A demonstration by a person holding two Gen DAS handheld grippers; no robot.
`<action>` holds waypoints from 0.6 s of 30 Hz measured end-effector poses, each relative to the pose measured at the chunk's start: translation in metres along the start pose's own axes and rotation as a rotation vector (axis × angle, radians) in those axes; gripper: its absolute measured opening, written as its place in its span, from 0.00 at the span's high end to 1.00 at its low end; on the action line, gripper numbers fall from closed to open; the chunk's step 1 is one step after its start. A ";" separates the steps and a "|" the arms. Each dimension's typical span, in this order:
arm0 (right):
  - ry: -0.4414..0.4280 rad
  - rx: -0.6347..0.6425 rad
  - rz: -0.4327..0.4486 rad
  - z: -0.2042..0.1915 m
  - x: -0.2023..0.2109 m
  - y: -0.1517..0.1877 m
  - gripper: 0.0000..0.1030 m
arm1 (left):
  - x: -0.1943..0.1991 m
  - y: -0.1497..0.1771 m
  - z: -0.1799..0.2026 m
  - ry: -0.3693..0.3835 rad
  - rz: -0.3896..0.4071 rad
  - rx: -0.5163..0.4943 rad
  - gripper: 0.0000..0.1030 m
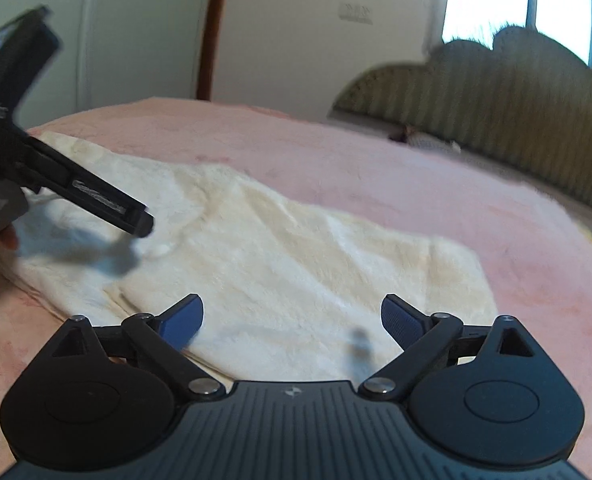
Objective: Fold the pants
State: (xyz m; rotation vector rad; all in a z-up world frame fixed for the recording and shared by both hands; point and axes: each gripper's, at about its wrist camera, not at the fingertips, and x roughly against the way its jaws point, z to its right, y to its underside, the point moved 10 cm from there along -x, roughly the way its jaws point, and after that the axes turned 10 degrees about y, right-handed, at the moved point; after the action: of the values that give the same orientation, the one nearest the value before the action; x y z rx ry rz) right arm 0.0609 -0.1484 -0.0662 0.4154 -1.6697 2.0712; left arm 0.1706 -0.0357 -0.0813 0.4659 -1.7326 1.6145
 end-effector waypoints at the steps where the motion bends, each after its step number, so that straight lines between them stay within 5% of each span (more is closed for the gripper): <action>1: -0.013 0.040 0.027 -0.010 0.006 -0.006 0.06 | 0.003 0.000 -0.007 -0.007 0.004 0.018 0.03; 9: -0.172 0.334 0.199 -0.119 0.033 -0.037 0.06 | 0.069 0.010 -0.121 -0.169 0.115 0.264 0.03; 13: -0.265 0.434 0.228 -0.171 0.034 -0.042 0.06 | 0.105 0.026 -0.176 -0.242 0.107 0.346 0.03; 15: -0.296 0.493 0.239 -0.194 0.035 -0.041 0.06 | 0.117 0.038 -0.193 -0.232 0.066 0.384 0.03; 18: -0.331 0.558 0.246 -0.221 0.033 -0.034 0.06 | 0.128 0.056 -0.200 -0.107 0.021 0.474 0.03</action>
State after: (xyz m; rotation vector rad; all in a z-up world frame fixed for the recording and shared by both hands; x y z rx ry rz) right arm 0.0597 0.0774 -0.0706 0.7995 -1.3290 2.7788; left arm 0.0949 0.1924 -0.0379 0.7710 -1.4221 2.0529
